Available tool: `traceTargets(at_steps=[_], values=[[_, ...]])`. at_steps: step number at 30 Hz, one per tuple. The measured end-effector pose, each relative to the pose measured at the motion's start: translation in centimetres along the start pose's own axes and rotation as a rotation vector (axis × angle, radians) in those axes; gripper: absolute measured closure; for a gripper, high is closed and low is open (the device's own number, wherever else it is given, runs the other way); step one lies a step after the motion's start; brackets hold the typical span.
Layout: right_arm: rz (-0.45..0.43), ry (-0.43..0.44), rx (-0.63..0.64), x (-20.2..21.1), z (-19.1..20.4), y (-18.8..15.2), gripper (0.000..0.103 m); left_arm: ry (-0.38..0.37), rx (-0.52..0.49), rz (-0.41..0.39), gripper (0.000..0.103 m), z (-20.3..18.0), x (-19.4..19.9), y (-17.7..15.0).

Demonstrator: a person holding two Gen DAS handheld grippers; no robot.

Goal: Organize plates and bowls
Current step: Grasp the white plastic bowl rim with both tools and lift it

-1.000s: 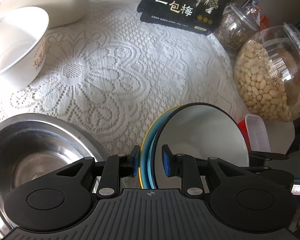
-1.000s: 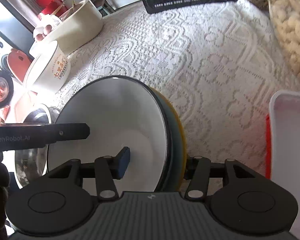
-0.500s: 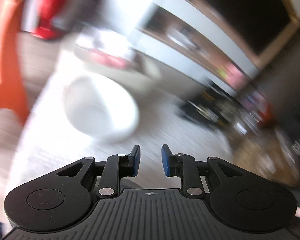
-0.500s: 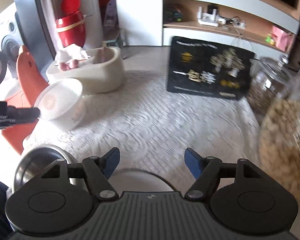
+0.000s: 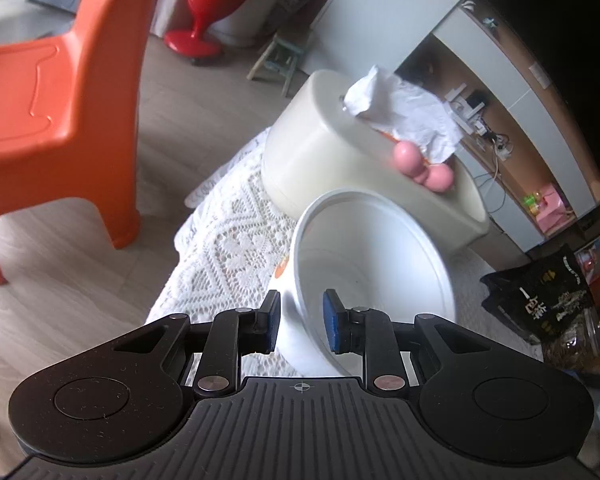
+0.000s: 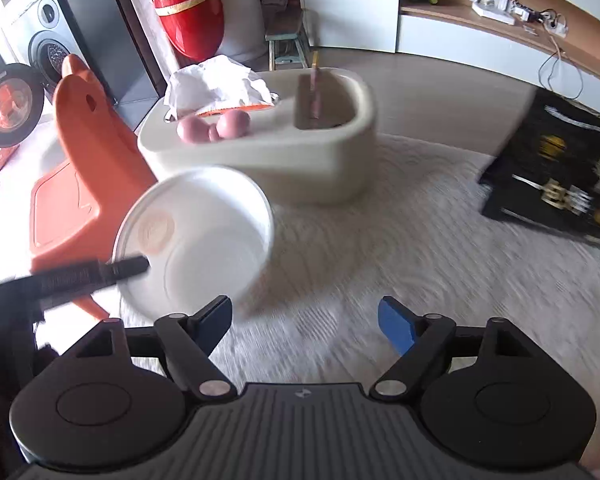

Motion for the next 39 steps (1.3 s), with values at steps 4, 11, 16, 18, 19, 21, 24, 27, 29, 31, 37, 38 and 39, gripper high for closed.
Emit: traceTargets(at_steps=[4,11,16,18,19,21,24,27,29,31,37,38,39], values=[[0.070,0.030,-0.023,-4.9,1.2,2.8,0.039,-0.017,0.008,0.026,0.077,1.2,-1.6,-0.1],[0.185,0.091,-0.062,-9.0,1.4,3.2,0.077,-0.017,-0.047,0.060,0.077,0.1,-1.8,-1.3],[0.169,0.061,-0.057,-6.2,-1.5,0.5,0.077,-0.065,-0.143,0.107,0.077,-3.2,-1.5,-2.5],[0.172,0.052,-0.077,-5.3,-3.2,-0.6,0.077,-0.077,-0.191,0.131,0.077,-5.0,-1.7,-3.4],[0.172,0.042,-0.086,-5.0,-4.0,-1.1,0.077,-0.080,-0.213,0.144,0.077,-5.9,-1.9,-3.9],[0.173,0.023,-0.106,-4.4,-5.4,-2.0,0.077,-0.077,-0.252,0.173,0.077,-7.6,-2.5,-4.9],[0.170,0.004,-0.139,-3.8,-7.8,-3.2,0.077,-0.070,-0.298,0.206,0.077,-10.1,-3.2,-6.3],[0.160,0.005,-0.175,-3.2,-9.8,-3.9,0.077,-0.073,-0.322,0.240,0.076,-11.8,-4.1,-7.2],[0.152,0.014,-0.199,-2.9,-11.1,-4.3,0.076,-0.077,-0.324,0.265,0.076,-12.4,-5.0,-7.2],[0.148,0.028,-0.225,-2.9,-12.5,-4.6,0.076,-0.075,-0.315,0.303,0.077,-12.9,-6.2,-7.2],[0.171,0.112,-0.262,-4.4,-14.3,-5.4,0.073,-0.021,-0.282,0.324,0.077,-13.6,-7.7,-7.1],[0.170,0.119,-0.259,-4.4,-14.3,-5.6,0.073,-0.010,-0.285,0.315,0.077,-13.9,-7.6,-7.0],[0.161,0.126,-0.260,-4.2,-14.4,-5.7,0.073,-0.001,-0.291,0.303,0.077,-14.5,-7.3,-6.9]])
Point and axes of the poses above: each gripper's, at about its wrist camera, not at the fingertips, and x roughly against the way its jaws point, z to its left, y to its top, the point moved 3 cm from there along -x, roughly the way its jaws point, and after that the axes turned 13 degrees about z, right-handed, at the moved point
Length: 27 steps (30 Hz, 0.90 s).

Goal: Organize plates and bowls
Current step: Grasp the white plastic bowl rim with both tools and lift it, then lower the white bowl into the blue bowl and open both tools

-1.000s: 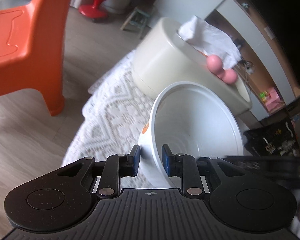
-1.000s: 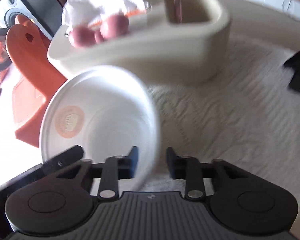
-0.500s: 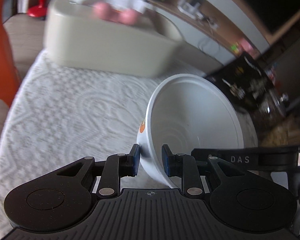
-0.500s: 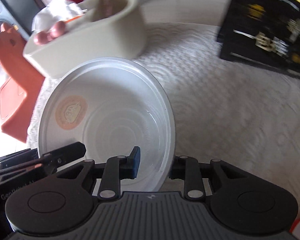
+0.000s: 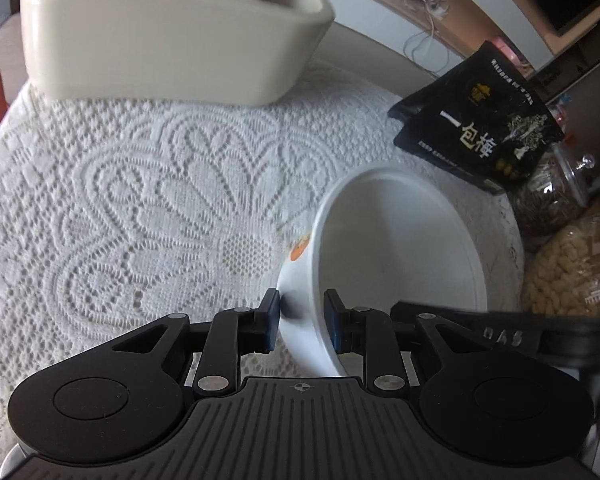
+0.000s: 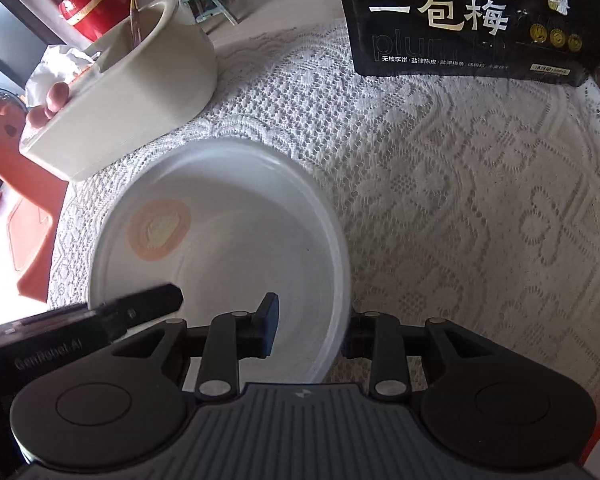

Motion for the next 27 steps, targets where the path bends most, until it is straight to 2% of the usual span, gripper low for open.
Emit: traceTargets(at_steps=[7,11,15,18,27], values=[[-0.175,0.066,0.013,7.1,-1.2,-1.9,0.073,0.032,-0.105,-0.126,0.077,-5.9,5.2,0.5],[-0.227,0.045,0.020,11.0,-2.3,-4.7,0.073,0.031,-0.187,-0.149,0.077,-9.5,7.5,-1.2],[-0.265,0.022,0.016,13.5,-3.3,-7.8,0.072,0.024,-0.254,-0.128,0.077,-12.2,8.3,-3.7],[-0.277,0.013,0.019,14.7,-3.9,-10.2,0.072,0.008,-0.268,-0.098,0.077,-12.8,8.5,-5.3],[-0.248,0.005,0.053,14.4,-3.3,-14.8,0.072,0.010,-0.270,0.012,0.076,-11.2,8.2,-10.5]])
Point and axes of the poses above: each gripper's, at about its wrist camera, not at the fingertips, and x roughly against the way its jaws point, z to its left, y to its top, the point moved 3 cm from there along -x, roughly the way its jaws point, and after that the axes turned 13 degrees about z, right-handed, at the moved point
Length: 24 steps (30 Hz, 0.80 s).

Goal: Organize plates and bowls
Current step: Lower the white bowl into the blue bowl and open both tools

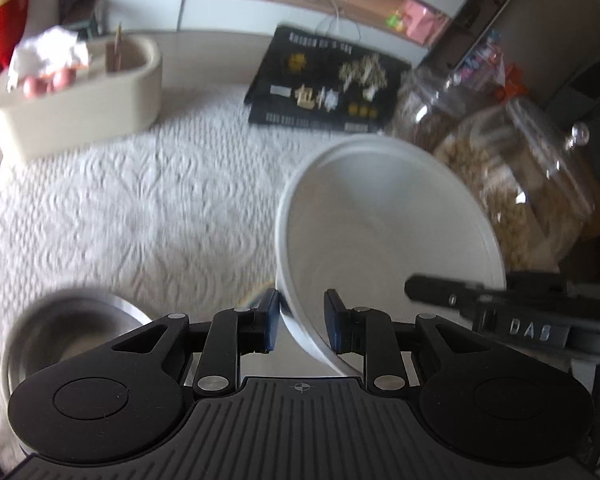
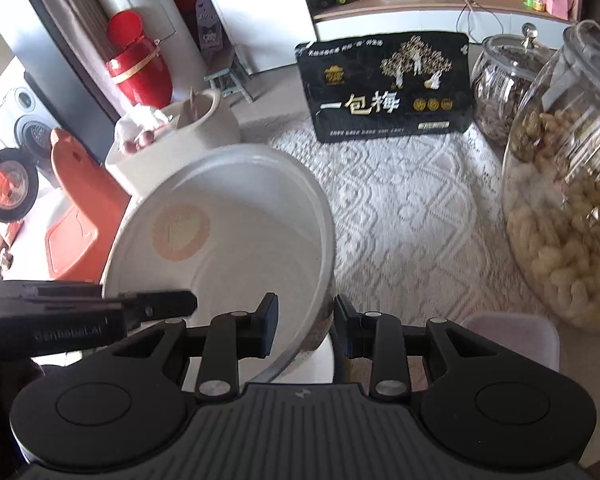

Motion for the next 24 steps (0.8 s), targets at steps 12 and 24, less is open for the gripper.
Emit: traceTargets(at_steps=[12,24], values=[[0.073,-0.014,0.033,-2.9,0.7,-3.1,0.072,-0.008,0.035,0.062,0.076,1.9,-1.1,-3.7],[0.087,-0.031,0.006,-4.1,-0.3,-3.0,0.072,0.000,0.027,0.039,0.075,2.1,-0.6,-3.3]])
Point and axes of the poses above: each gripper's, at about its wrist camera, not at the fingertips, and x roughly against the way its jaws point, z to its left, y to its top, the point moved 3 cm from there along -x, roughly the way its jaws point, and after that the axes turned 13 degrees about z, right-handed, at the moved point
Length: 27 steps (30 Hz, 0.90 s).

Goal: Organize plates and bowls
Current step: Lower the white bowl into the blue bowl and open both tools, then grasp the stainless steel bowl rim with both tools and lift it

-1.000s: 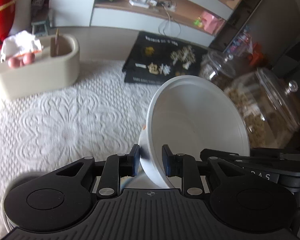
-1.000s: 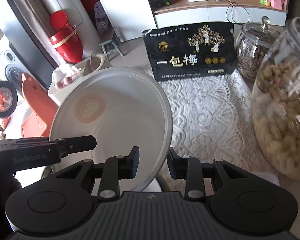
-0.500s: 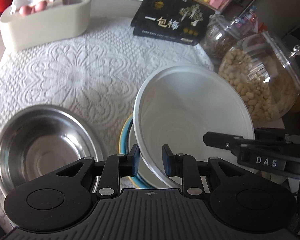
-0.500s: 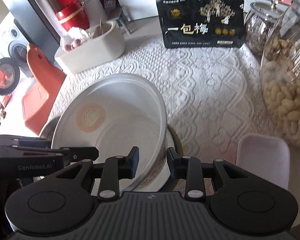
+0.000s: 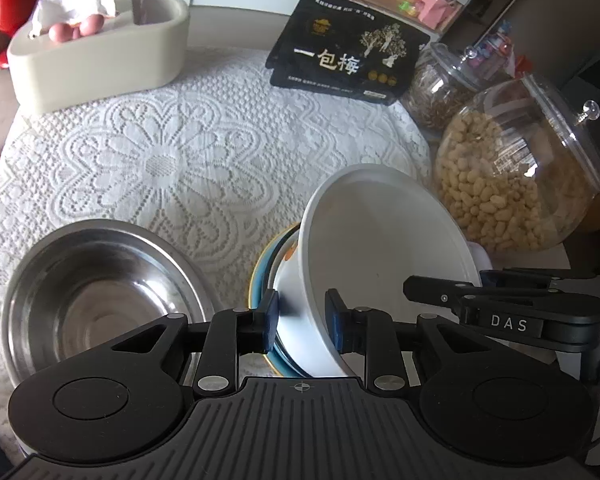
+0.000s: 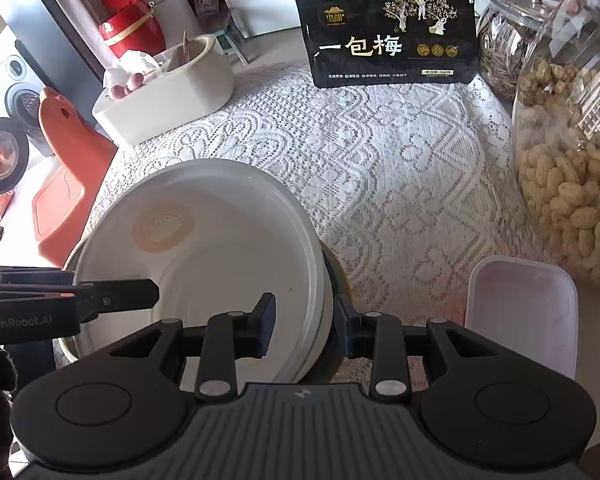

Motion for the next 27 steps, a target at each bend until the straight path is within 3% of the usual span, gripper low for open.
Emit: traceTargets(at_steps=[6,10,16,23,27], values=[[-0.007,0.001,-0.001,0.1,0.0,0.2,0.071,-0.019,-0.011,0.000,0.076,-0.3,-1.0,0.3],[-0.007,-0.005,0.001,0.0,-0.1,0.3,0.071,0.037,-0.023,-0.020,0.076,-0.4,-1.0,0.4],[-0.011,-0.029,0.008,-0.2,0.0,0.4,0.071,0.028,-0.002,-0.019,0.076,0.1,-0.8,0.5],[-0.109,-0.127,0.044,2.1,0.6,0.7,0.071,0.008,-0.012,-0.047,0.076,0.1,0.4,0.2],[-0.205,-0.158,0.092,4.3,2.4,1.6,0.070,-0.045,0.009,-0.121,0.076,1.6,3.3,-1.0]])
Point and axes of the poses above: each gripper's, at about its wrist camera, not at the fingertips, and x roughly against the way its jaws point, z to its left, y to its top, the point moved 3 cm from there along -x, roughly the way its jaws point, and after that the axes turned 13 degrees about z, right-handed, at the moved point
